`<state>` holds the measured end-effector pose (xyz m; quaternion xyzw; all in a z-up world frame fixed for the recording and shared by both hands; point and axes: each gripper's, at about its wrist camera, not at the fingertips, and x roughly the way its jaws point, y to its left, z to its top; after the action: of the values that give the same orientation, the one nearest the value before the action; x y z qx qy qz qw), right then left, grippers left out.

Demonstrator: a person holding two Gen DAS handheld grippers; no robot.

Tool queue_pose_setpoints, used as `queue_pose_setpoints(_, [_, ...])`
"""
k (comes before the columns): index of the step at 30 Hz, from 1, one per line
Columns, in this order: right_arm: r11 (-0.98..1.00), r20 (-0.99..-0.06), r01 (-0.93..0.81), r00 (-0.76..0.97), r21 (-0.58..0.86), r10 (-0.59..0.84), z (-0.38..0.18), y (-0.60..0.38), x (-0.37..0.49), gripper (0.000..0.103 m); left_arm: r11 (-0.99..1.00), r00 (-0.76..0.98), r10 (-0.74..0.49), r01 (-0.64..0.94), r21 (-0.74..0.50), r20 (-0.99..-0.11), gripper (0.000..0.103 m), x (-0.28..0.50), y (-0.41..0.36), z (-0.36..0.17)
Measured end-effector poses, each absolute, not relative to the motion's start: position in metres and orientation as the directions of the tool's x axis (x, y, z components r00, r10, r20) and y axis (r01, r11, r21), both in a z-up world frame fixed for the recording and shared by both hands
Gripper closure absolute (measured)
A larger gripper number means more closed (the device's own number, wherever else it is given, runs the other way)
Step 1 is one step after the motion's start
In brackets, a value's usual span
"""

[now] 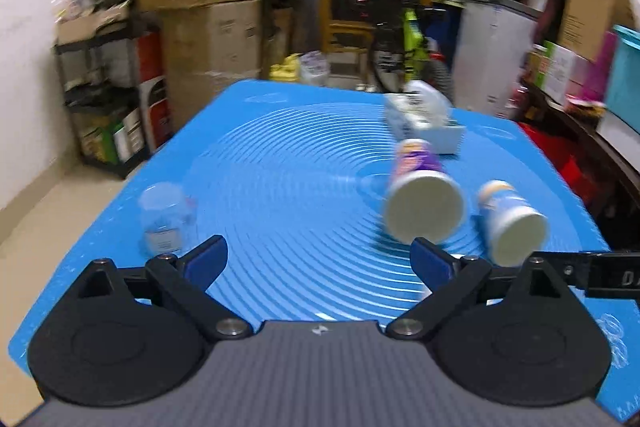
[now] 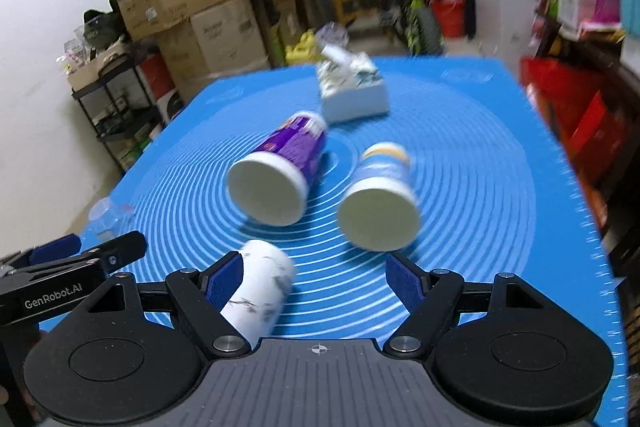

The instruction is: Flip cup upside down

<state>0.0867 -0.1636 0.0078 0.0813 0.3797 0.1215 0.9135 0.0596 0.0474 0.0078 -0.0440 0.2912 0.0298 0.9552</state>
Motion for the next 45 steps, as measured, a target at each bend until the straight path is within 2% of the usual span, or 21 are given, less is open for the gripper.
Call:
queue_pose_setpoints(8, [0.931,-0.76,-0.13,0.544,0.341,0.355,-0.012,-0.133,0.13,0.022,0.983,0.801,0.128,-0.182,-0.035,-0.586,0.006,0.075,0.084,-0.013])
queue_pose_setpoints(12, [0.934,-0.813,-0.103,0.465,0.342,0.349,-0.028,-0.118,0.148,0.022,0.982,0.789,0.123,-0.183,-0.039,-0.602,0.006,0.076,0.087,-0.02])
queue_pose_setpoints(14, [0.93,-0.83,-0.09,0.426,0.356,0.359,-0.037,-0.114,0.154,0.026,0.984,0.787,0.116,-0.174,-0.037,-0.606,0.006,0.075,0.087,-0.022])
queue_pose_setpoints(16, [0.917,-0.832,-0.082,0.396,0.389,0.388,-0.044,-0.112,0.158,0.03,0.986,0.784,0.108,-0.163,-0.036,-0.611,0.006,0.075,0.086,-0.024])
queue_pose_setpoints(17, [0.911,-0.83,-0.083,0.387,0.404,0.403,-0.045,-0.111,0.159,0.036,0.987,0.783,0.103,-0.157,-0.035,-0.613,0.006,0.074,0.086,-0.025])
queue_pose_setpoints(24, [0.905,-0.788,-0.144,0.45,0.4,0.42,-0.04,-0.106,0.143,0.039,0.987,0.784,0.087,-0.149,-0.05,-0.614,0.006,0.071,0.086,-0.024])
queue_pose_setpoints(27, [0.934,-0.734,-0.162,0.581,0.319,0.351,-0.031,-0.109,0.126,0.039,0.986,0.784,0.085,-0.154,-0.059,-0.615,0.006,0.069,0.086,-0.023])
queue_pose_setpoints(29, [0.957,-0.661,-0.182,0.694,0.224,0.287,-0.026,-0.107,0.111,0.039,0.986,0.784,0.083,-0.153,-0.061,-0.615,0.006,0.068,0.084,-0.023])
queue_pose_setpoints(33, [0.974,-0.452,-0.192,0.884,-0.121,0.118,-0.034,-0.086,0.079,0.038,0.988,0.787,0.078,-0.141,-0.055,-0.612,0.006,0.067,0.079,-0.022])
queue_pose_setpoints(34, [0.966,-0.429,-0.192,0.898,-0.171,0.103,-0.039,-0.082,0.073,0.038,0.989,0.788,0.078,-0.139,-0.052,-0.611,0.006,0.066,0.078,-0.022])
queue_pose_setpoints(40, [0.924,-0.364,-0.217,0.927,-0.316,0.093,-0.06,-0.066,0.043,0.038,0.99,0.788,0.077,-0.134,-0.048,-0.61,0.006,0.062,0.073,-0.022])
queue_pose_setpoints(45, [0.936,-0.404,-0.227,0.909,-0.27,0.104,-0.056,-0.068,0.033,0.04,0.992,0.787,0.064,-0.118,-0.048,-0.613,0.006,0.057,0.068,-0.023])
